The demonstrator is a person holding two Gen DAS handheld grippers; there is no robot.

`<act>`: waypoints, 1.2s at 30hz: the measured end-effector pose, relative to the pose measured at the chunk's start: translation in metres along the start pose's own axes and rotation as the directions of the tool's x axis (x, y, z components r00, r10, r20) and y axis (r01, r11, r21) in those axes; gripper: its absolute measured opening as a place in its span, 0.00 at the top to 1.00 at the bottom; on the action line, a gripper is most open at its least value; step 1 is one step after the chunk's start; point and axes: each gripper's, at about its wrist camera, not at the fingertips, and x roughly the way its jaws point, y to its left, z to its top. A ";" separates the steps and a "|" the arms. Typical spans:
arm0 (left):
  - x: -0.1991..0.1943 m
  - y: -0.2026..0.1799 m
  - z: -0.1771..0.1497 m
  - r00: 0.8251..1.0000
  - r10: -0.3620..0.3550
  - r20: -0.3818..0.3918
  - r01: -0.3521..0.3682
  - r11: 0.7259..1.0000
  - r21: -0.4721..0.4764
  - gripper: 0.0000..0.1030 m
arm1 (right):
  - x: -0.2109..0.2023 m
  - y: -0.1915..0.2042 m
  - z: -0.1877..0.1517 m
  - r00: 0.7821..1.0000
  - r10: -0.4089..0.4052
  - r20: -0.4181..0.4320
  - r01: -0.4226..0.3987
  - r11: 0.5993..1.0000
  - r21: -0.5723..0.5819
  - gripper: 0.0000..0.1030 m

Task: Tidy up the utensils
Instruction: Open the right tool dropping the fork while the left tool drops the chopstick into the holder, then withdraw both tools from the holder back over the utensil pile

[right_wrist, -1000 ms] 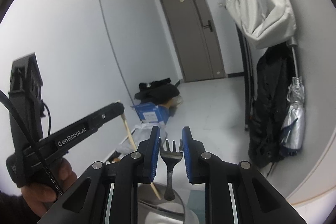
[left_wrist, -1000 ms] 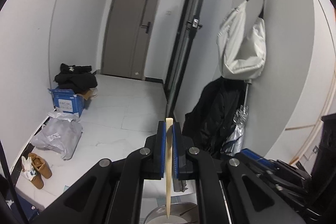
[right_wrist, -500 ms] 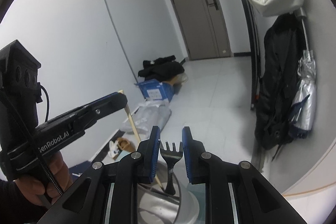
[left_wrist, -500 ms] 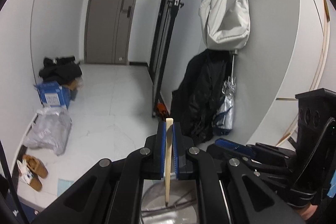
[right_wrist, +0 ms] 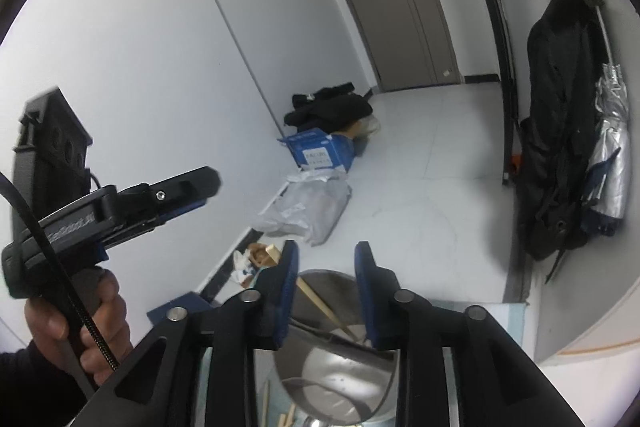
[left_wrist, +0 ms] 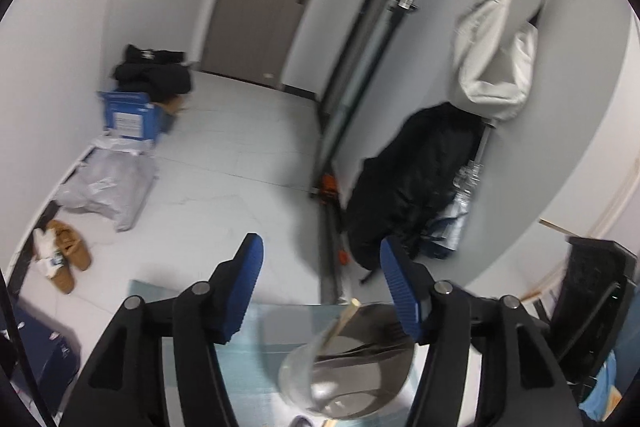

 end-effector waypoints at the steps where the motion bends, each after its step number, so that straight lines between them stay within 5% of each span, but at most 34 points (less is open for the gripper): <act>1: -0.004 0.002 -0.002 1.000 0.016 0.004 -0.015 1.000 -0.008 0.39 | -0.004 -0.001 0.000 1.000 -0.008 0.009 0.008 1.000 0.000 0.64; 10: -0.029 -0.005 -0.025 0.983 0.174 0.054 -0.175 0.984 0.009 0.21 | -0.044 0.008 -0.018 0.996 -0.047 0.071 0.043 0.998 0.048 0.48; 17: -0.048 -0.008 -0.050 0.966 0.250 0.073 -0.254 0.965 0.063 0.20 | -0.067 0.027 -0.038 0.990 -0.057 0.129 0.052 0.998 0.045 0.34; 23: -0.062 -0.005 -0.070 0.952 0.285 0.115 -0.292 0.955 0.049 0.15 | -0.079 0.045 -0.060 0.985 -0.049 0.165 0.047 0.999 0.017 0.22; 36: -0.072 0.007 -0.110 0.934 0.318 0.162 -0.322 0.947 -0.001 0.03 | -0.086 0.060 -0.104 0.982 -0.079 0.171 0.081 0.997 -0.004 0.14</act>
